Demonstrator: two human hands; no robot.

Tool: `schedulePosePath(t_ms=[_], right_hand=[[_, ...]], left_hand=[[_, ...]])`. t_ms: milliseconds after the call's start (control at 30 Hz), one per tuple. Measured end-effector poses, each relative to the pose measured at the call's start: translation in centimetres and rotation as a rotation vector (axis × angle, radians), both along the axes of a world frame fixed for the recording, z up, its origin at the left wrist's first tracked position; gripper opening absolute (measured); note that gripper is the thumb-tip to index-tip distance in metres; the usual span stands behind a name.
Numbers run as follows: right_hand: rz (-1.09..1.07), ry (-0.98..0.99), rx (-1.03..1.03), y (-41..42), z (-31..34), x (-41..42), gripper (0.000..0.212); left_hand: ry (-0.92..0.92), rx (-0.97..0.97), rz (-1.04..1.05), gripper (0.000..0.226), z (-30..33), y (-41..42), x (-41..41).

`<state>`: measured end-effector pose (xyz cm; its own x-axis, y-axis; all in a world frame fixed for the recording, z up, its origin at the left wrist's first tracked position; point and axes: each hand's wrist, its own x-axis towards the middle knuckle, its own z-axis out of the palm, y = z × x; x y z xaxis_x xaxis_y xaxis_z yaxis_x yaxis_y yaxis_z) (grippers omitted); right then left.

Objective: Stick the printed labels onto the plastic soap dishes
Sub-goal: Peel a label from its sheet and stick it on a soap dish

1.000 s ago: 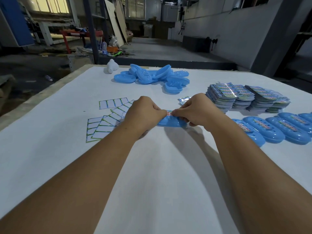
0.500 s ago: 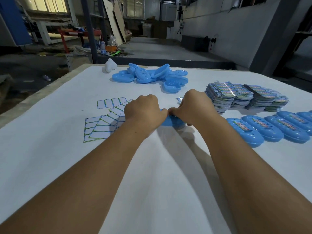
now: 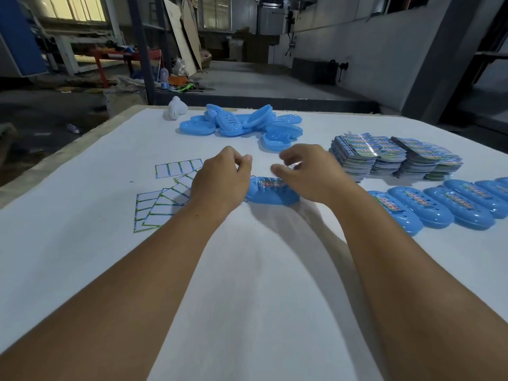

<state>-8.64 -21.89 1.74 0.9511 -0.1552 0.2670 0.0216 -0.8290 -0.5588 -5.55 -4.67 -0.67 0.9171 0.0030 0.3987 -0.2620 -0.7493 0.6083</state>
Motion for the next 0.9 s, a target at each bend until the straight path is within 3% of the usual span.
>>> schedulePosePath(t_ms=[100, 200, 367, 467, 733, 800, 900], right_hand=[[0.222, 0.077, -0.053, 1.1, -0.3, -0.7, 0.06], [0.258, 0.096, -0.133, 1.3, -0.6, -1.0, 0.057], [0.01, 0.163, -0.341, 0.2, -0.6, -2.4, 0.054], [-0.159, 0.204, -0.312, -1.1, -0.4, -3.2, 0.034], [-0.31, 0.268, -0.29, -3.7, 0.6, -5.9, 0.038], [-0.309, 0.269, -0.263, -3.8, 0.7, -6.1, 0.039], [-0.313, 0.27, -0.218, -3.8, 0.7, -6.1, 0.039]], left_hand=[[-0.007, -0.005, -0.016, 0.03, -0.3, 0.3, 0.0], [-0.027, -0.017, -0.025, 0.029, -0.5, 0.3, 0.1], [-0.026, -0.026, -0.021, 0.026, -0.6, 0.2, 0.1], [-0.029, -0.016, -0.025, 0.023, -0.7, 0.2, 0.1], [-0.025, 0.009, -0.063, 0.021, -0.7, 0.0, -0.1], [-0.015, 0.028, -0.18, 0.021, -0.9, -0.1, -0.3], [0.022, 0.148, -0.514, 0.025, -1.4, -0.6, -1.0]])
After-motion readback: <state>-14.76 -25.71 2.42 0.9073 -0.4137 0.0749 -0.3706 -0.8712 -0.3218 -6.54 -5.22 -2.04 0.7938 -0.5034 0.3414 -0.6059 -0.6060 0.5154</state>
